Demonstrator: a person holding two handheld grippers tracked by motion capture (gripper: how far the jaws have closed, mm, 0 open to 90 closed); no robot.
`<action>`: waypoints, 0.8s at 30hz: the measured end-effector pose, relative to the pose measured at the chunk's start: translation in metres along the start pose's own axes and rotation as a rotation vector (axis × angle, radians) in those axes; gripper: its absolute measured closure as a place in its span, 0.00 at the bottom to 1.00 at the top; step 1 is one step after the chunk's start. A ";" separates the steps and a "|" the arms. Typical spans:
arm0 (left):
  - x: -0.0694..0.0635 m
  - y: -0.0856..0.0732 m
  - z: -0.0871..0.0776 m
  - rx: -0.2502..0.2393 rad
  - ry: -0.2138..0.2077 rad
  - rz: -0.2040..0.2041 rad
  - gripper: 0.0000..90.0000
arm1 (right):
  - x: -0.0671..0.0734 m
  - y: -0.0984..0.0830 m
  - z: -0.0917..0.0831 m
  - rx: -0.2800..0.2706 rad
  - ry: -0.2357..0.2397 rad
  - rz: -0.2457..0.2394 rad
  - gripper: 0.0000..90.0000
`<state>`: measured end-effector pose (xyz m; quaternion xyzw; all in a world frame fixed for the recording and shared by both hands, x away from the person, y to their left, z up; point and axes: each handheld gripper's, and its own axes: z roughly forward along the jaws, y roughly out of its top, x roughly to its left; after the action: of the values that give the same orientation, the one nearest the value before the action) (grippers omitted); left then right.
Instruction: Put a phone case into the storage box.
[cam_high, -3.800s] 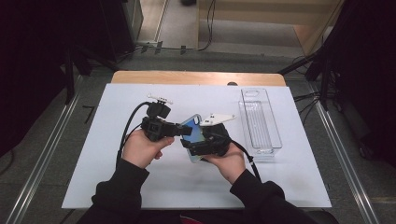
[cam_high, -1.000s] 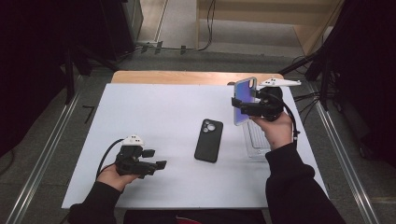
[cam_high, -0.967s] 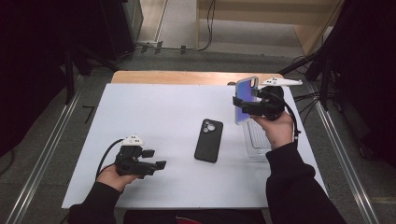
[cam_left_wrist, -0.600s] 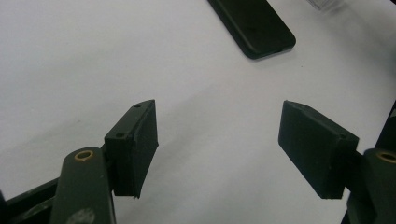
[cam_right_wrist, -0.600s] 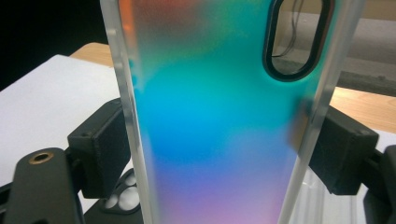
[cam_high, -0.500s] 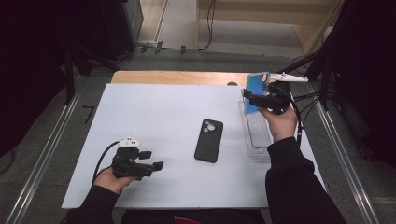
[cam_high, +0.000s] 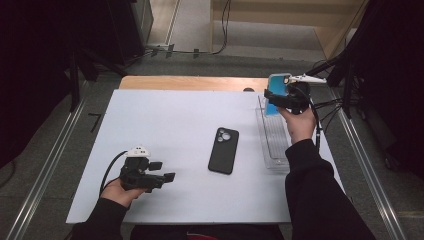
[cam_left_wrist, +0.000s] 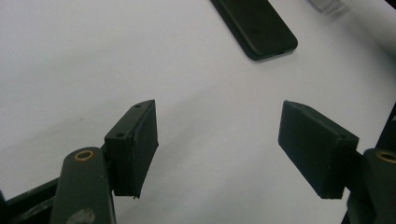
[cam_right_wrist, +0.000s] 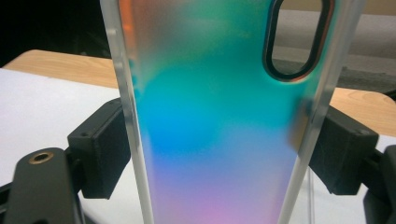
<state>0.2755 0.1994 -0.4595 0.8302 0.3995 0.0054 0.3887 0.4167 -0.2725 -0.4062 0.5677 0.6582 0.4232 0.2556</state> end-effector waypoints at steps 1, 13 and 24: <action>0.000 0.000 0.000 -0.003 -0.003 -0.002 0.32 | -0.001 0.001 0.003 -0.002 -0.007 0.001 0.17; 0.000 0.000 0.001 0.000 -0.004 -0.006 0.32 | -0.016 0.008 0.049 0.054 -0.088 0.010 0.17; 0.001 0.000 0.001 -0.004 -0.004 -0.011 0.32 | -0.030 -0.003 0.084 0.111 -0.119 0.071 0.16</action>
<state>0.2766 0.1996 -0.4607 0.8273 0.4033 0.0024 0.3910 0.4903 -0.2794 -0.4556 0.6283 0.6437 0.3605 0.2470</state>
